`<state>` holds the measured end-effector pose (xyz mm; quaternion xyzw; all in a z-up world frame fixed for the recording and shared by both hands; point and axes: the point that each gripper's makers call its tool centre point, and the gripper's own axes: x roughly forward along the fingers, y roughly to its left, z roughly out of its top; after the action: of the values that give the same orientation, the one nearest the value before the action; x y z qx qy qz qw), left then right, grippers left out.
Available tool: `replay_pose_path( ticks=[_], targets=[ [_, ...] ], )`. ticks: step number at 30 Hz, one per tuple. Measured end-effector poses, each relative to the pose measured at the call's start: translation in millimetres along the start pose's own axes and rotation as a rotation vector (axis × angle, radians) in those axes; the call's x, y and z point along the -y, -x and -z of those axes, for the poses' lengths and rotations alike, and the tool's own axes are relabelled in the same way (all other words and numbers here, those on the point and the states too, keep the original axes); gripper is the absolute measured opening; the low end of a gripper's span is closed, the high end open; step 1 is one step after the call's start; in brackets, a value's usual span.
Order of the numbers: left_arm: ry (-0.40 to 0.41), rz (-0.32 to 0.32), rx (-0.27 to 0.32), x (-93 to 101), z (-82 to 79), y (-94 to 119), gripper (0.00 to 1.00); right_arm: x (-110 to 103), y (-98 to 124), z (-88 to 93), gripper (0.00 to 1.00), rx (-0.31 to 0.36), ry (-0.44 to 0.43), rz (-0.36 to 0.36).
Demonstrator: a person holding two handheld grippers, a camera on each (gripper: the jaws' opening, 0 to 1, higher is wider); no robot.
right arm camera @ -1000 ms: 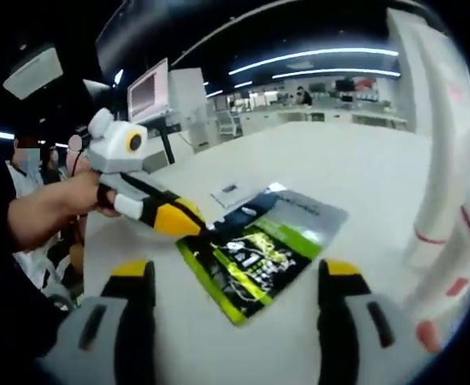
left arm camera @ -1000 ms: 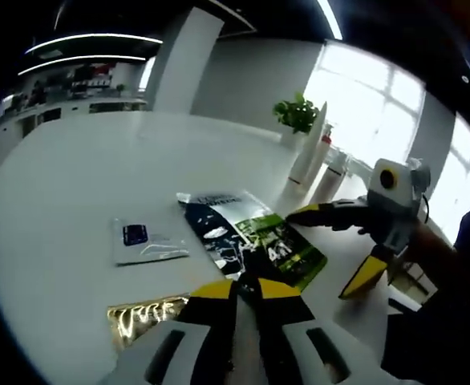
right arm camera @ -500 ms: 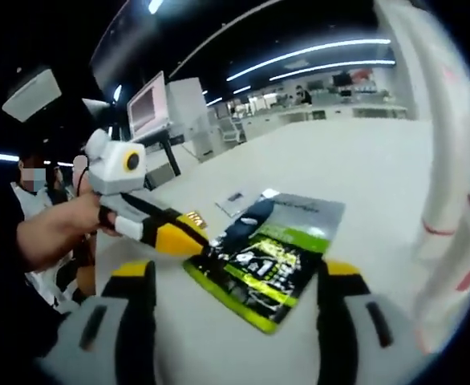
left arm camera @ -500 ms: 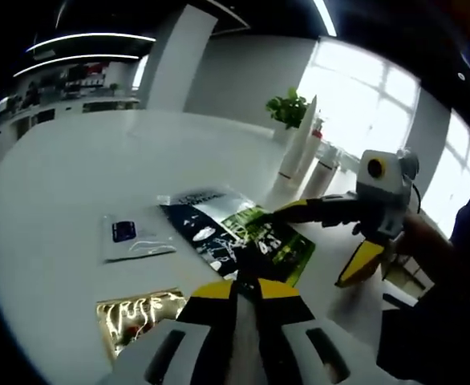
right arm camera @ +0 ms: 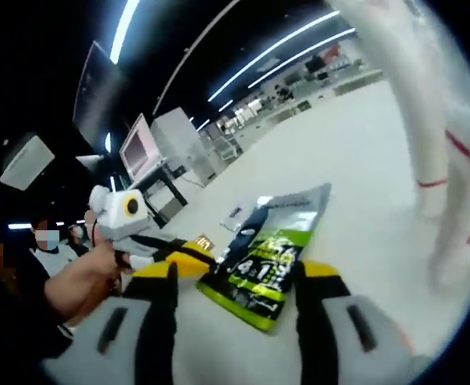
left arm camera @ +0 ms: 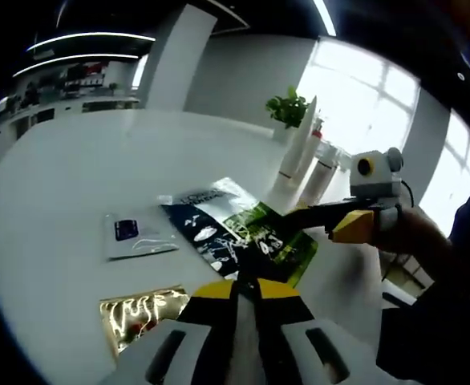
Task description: Arrange the skincare products in the storage area until every visible bottle or jar stands upright without overlapping.
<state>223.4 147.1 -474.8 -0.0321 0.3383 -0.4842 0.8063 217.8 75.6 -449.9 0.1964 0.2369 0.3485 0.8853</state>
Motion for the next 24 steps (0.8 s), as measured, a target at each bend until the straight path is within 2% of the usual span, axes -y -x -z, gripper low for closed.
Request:
replay_pose_path(
  ticks=[3,7,12,13,20,23,24],
  targets=[
    [-0.003,-0.002,0.001,-0.4,0.0,0.0,0.07,9.5,2.1,4.3,0.43,-0.041,0.042,0.041],
    [0.001,0.001,0.002,-0.2,0.2,0.0,0.07,16.6,2.5,4.7,0.32,-0.048,0.056,0.068],
    [0.003,0.004,0.004,0.0,0.4,0.0,0.07,27.1,5.7,8.8,0.09,-0.060,0.119,0.114],
    [0.006,0.004,0.004,-0.2,0.3,-0.1,0.07,26.8,5.6,9.6,0.08,-0.062,0.147,0.115],
    [0.002,0.003,0.005,0.1,0.9,0.2,0.07,23.9,5.7,8.8,0.02,-0.034,0.138,0.116],
    [0.001,0.003,0.005,0.2,1.1,0.5,0.07,13.2,8.0,-5.3,0.00,0.062,0.027,0.066],
    [0.000,0.003,0.006,0.1,1.2,0.9,0.07,10.2,9.1,-7.5,0.00,0.071,0.001,0.046]
  ],
)
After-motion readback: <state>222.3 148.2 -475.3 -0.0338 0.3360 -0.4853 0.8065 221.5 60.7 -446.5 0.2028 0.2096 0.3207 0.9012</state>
